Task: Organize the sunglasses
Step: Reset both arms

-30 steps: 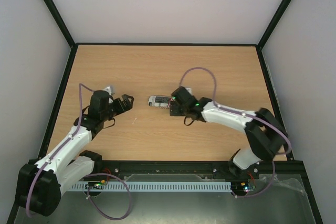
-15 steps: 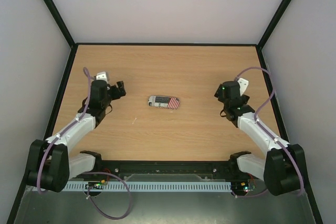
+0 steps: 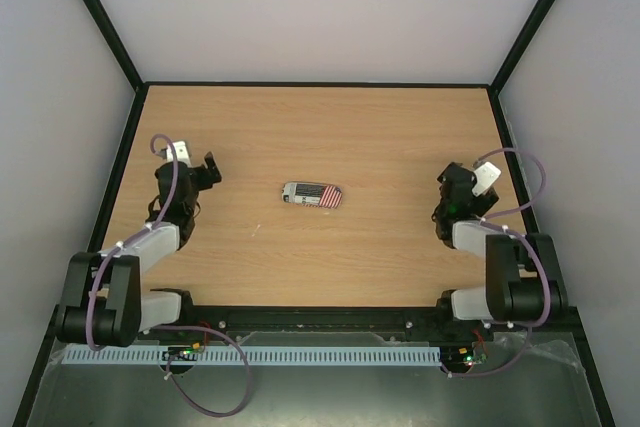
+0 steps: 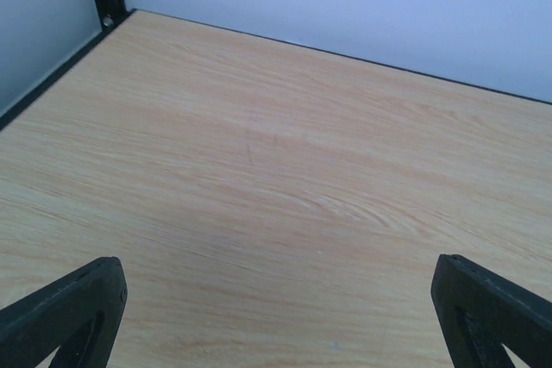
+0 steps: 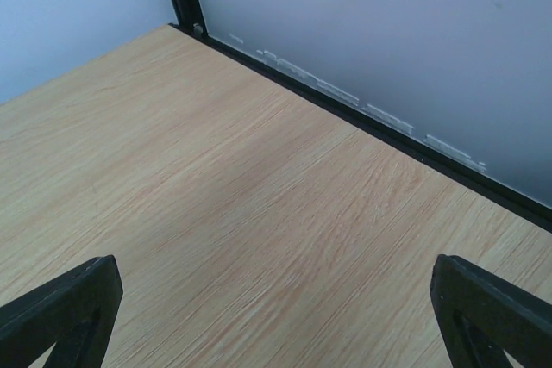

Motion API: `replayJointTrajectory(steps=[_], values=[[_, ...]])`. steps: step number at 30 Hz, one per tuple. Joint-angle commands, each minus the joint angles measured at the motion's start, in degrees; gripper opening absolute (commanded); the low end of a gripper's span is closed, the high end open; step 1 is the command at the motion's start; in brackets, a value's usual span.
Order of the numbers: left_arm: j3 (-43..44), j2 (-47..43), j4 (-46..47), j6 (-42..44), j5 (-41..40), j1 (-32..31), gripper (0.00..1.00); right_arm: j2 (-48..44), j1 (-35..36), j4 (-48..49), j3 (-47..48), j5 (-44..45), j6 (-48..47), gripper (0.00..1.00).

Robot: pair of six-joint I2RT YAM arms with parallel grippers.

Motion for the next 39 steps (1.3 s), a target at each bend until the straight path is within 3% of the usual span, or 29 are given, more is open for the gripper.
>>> replayJointTrajectory(steps=[1,8,10,14,30,33,36,39], values=[[-0.2,2.1,7.5,2.5,-2.6,1.3,1.00,4.7,-0.2,17.8,-2.0,4.9,-1.8,0.99],[-6.0,7.2,21.1,1.7,1.7,4.2,0.99,8.1,1.4,31.2,-5.6,2.3,-8.4,0.99],[-5.7,8.3,22.5,2.3,2.4,4.3,1.00,8.4,1.8,33.6,-6.4,-2.0,-11.2,0.99],[-3.4,10.0,20.0,3.0,2.4,4.4,1.00,9.0,4.5,38.8,-8.5,-0.2,-14.2,0.99],[-8.3,15.4,36.7,7.7,5.8,5.6,0.99,9.2,4.3,36.9,-7.4,-0.2,-14.0,0.99],[-8.2,16.7,37.8,9.2,5.8,4.6,1.00,7.5,4.9,45.7,-13.5,-1.7,-15.1,0.99],[-9.0,17.1,39.7,9.2,4.9,4.3,1.00,14.1,5.0,61.0,-17.0,-2.3,-16.9,0.99],[-9.0,17.2,39.9,9.2,4.6,4.3,0.99,11.9,4.9,44.9,-11.2,-2.6,-15.6,0.99]])
